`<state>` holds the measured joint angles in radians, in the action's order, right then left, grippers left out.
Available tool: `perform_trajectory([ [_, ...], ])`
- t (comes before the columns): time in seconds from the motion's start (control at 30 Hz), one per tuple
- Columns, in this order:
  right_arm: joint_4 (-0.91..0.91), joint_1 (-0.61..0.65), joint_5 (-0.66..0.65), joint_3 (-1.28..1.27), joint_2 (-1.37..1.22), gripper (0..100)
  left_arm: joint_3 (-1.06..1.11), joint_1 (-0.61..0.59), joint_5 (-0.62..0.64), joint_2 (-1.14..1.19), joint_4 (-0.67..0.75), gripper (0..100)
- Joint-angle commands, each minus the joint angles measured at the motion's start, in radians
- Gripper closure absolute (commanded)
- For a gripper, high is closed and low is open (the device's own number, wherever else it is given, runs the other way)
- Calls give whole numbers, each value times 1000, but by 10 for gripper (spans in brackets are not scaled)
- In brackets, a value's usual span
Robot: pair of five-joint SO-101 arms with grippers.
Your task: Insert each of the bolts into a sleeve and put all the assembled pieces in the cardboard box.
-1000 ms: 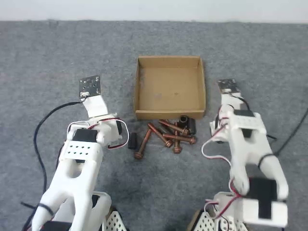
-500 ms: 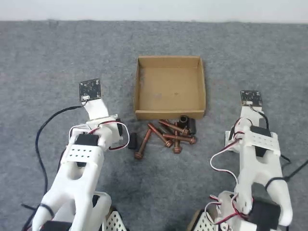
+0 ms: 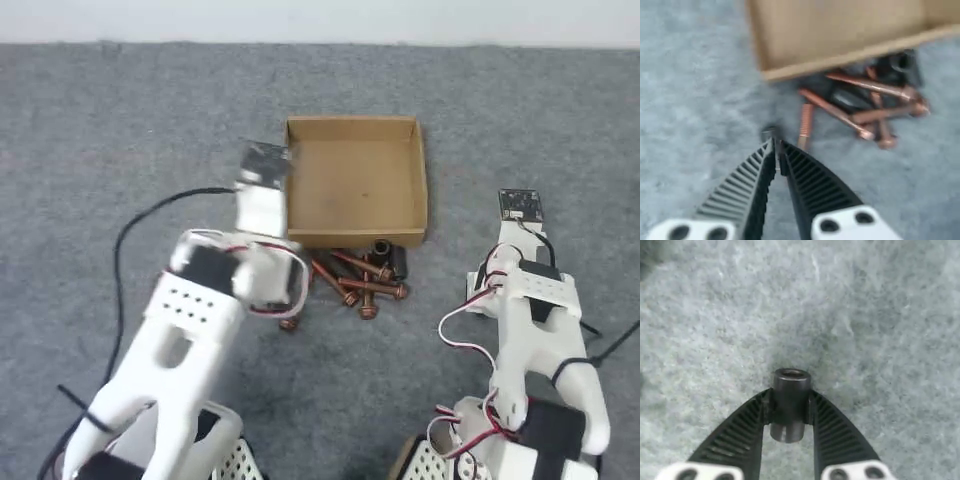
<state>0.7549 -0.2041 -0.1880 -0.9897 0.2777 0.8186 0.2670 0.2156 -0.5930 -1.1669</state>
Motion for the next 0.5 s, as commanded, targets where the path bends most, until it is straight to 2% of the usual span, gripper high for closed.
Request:
perform_trajectory([
  [0.0,-4,-12,-12,58,4,992,85,152,3,-5,94,987],
  [0.17,-4,-12,-12,58,2,992,246,175,126,-6,304,972],
  [0.33,-4,-12,-12,60,2,992,292,175,129,-6,305,855],
  [0.47,-4,-12,-12,60,2,992,291,110,127,5,308,853],
])
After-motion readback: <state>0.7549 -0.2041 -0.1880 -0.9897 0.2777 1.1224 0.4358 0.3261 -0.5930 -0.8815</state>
